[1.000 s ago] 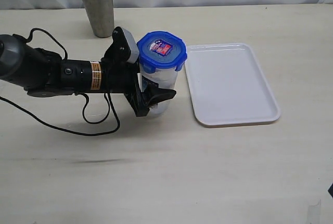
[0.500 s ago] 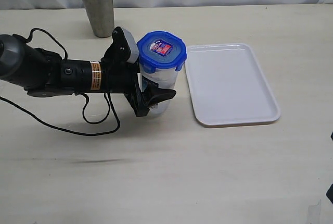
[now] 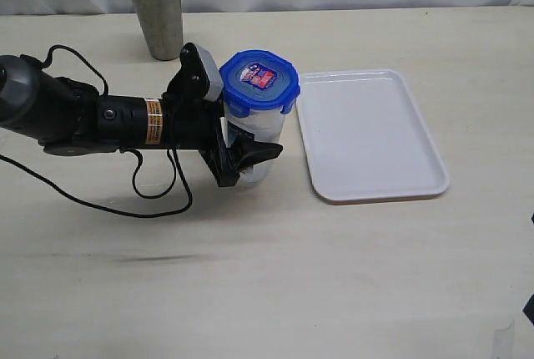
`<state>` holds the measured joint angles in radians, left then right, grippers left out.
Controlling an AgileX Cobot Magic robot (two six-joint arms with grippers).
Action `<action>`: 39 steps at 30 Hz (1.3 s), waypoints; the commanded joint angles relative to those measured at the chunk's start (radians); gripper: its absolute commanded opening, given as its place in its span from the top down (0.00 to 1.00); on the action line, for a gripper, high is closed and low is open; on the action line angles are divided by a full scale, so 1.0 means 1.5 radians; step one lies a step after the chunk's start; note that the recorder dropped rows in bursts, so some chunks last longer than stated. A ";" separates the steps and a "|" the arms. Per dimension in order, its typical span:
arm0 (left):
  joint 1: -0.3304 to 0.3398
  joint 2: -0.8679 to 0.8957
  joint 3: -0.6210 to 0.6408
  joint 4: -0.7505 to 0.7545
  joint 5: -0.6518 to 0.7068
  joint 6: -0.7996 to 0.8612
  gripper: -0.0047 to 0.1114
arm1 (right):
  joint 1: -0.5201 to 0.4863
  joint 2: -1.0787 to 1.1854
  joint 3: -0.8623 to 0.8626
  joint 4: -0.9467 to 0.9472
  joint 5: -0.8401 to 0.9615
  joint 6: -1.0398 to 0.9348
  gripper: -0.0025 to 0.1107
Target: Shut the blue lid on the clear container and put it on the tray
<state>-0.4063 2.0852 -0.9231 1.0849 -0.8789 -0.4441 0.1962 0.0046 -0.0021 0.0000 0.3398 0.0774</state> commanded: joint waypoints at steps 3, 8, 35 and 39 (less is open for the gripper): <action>0.000 -0.007 0.001 -0.014 -0.031 -0.004 0.96 | -0.074 -0.003 0.001 -0.013 -0.004 0.003 0.94; 0.000 -0.007 0.001 -0.016 -0.039 -0.004 0.96 | -0.105 -0.003 0.001 -0.054 -0.004 0.003 0.94; -0.214 0.020 -0.405 0.150 0.671 -0.099 0.96 | -0.107 -0.003 0.001 0.007 -0.003 0.003 0.94; -0.272 0.060 -0.442 0.232 0.881 0.020 0.96 | -0.107 -0.003 0.001 0.007 -0.003 0.003 0.94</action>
<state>-0.7670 2.1447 -1.5549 1.3669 0.2529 -0.5264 0.0367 0.0046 -0.0021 0.0065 0.3398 0.0792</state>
